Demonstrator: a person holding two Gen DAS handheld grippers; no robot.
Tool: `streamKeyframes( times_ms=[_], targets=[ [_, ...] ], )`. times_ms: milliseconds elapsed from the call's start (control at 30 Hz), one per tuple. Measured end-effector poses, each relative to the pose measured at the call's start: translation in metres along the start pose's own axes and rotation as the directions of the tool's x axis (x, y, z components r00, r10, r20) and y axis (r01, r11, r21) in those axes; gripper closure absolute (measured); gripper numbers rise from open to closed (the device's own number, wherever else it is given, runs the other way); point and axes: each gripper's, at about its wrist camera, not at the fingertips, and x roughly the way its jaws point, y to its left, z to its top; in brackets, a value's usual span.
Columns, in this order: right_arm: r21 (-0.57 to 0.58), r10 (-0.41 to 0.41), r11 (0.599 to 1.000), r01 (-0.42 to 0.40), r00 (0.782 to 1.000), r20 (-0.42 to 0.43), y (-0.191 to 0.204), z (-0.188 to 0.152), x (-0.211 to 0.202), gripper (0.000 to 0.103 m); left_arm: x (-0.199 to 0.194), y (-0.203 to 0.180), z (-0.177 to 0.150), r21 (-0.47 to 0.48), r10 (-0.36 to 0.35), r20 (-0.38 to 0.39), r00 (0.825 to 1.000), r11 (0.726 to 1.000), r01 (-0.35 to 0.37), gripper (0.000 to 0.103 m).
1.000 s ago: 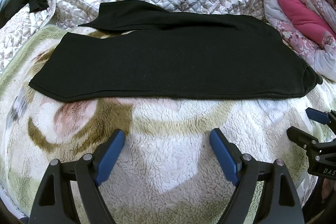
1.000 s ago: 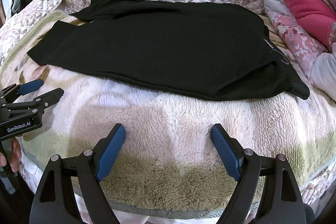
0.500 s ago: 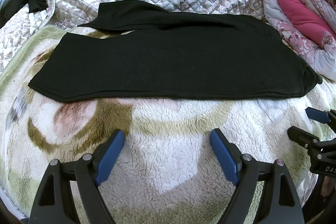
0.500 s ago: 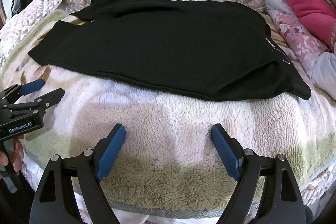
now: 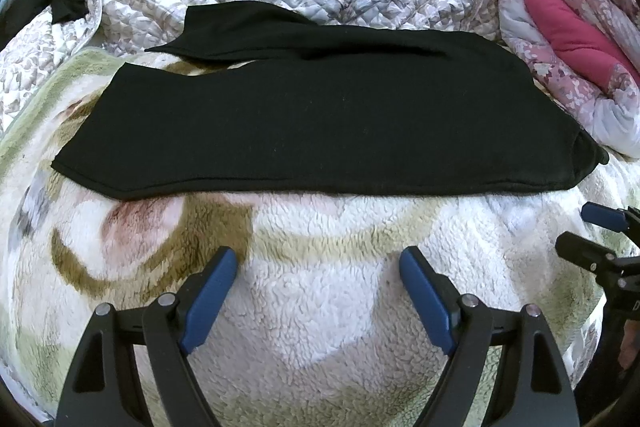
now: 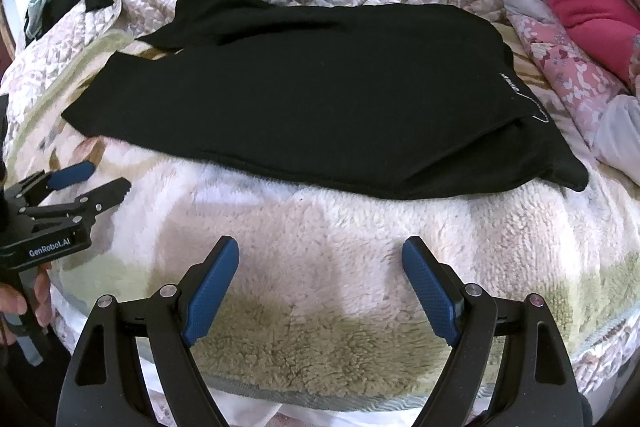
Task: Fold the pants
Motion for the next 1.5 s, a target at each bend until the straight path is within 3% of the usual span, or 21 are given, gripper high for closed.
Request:
streamKeyframes(
  times_ms=[267, 433, 700, 867, 1000, 1067, 1133, 1167, 1233, 1367, 1400, 1500],
  targets=[
    [0.072, -0.006, 0.997, 0.005, 1.0, 0.008, -0.021, 0.006, -0.003, 0.019, -0.003, 0.01, 0.005, -0.029, -0.006, 0.017, 1.0, 1.0, 0.006, 0.019],
    [0.154, 0.007, 0.988, -0.008, 1.0, 0.009, -0.043, 0.01, 0.0, 0.019, -0.006, 0.037, 0.01, -0.109, 0.002, 0.048, 0.999, 0.994, 0.004, 0.019],
    [0.293, 0.084, 0.951, -0.098, 0.995, 0.059, -0.075, 0.021, 0.006, 0.019, 0.006, 0.117, 0.01, -0.345, 0.011, 0.053, 0.999, 0.939, 0.008, 0.021],
    [0.344, 0.104, 0.929, -0.136, 0.988, 0.11, -0.089, 0.035, 0.01, 0.019, 0.014, 0.147, 0.015, -0.428, 0.003, 0.086, 0.996, 0.903, 0.034, 0.021],
    [0.384, 0.102, 0.91, -0.155, 0.982, 0.157, -0.1, 0.047, 0.011, 0.019, 0.024, 0.146, 0.025, -0.407, 0.015, 0.092, 0.996, 0.913, 0.024, 0.021],
    [0.404, 0.094, 0.9, -0.162, 0.978, 0.185, -0.103, 0.051, 0.009, 0.02, 0.028, 0.149, 0.031, -0.41, 0.017, 0.094, 0.995, 0.912, 0.023, 0.024],
    [0.42, 0.086, 0.893, -0.163, 0.977, 0.195, -0.107, 0.053, 0.008, 0.023, 0.033, 0.153, 0.037, -0.419, 0.031, 0.092, 0.995, 0.908, 0.01, 0.038],
    [0.433, 0.075, 0.888, -0.152, 0.979, 0.191, -0.109, 0.053, 0.008, 0.03, 0.035, 0.156, 0.039, -0.428, 0.041, 0.091, 0.995, 0.904, 0.002, 0.042],
    [0.454, 0.06, 0.88, -0.142, 0.98, 0.191, -0.113, 0.054, 0.01, 0.043, 0.04, 0.162, 0.041, -0.442, 0.05, 0.079, 0.996, 0.897, -0.01, 0.063],
    [0.501, 0.031, 0.859, -0.111, 0.986, 0.164, -0.128, 0.053, 0.014, 0.086, 0.047, 0.171, 0.044, -0.461, 0.061, 0.061, 0.996, 0.887, -0.026, 0.09],
    [0.514, 0.036, 0.85, -0.117, 0.986, 0.164, -0.132, 0.052, 0.015, 0.091, 0.048, 0.174, 0.045, -0.467, 0.06, 0.055, 0.997, 0.884, -0.027, 0.097],
    [0.523, 0.058, 0.841, -0.137, 0.985, 0.166, -0.136, 0.051, 0.009, 0.097, 0.037, 0.173, 0.048, -0.458, 0.07, 0.062, 0.996, 0.889, -0.034, 0.099]
  ],
)
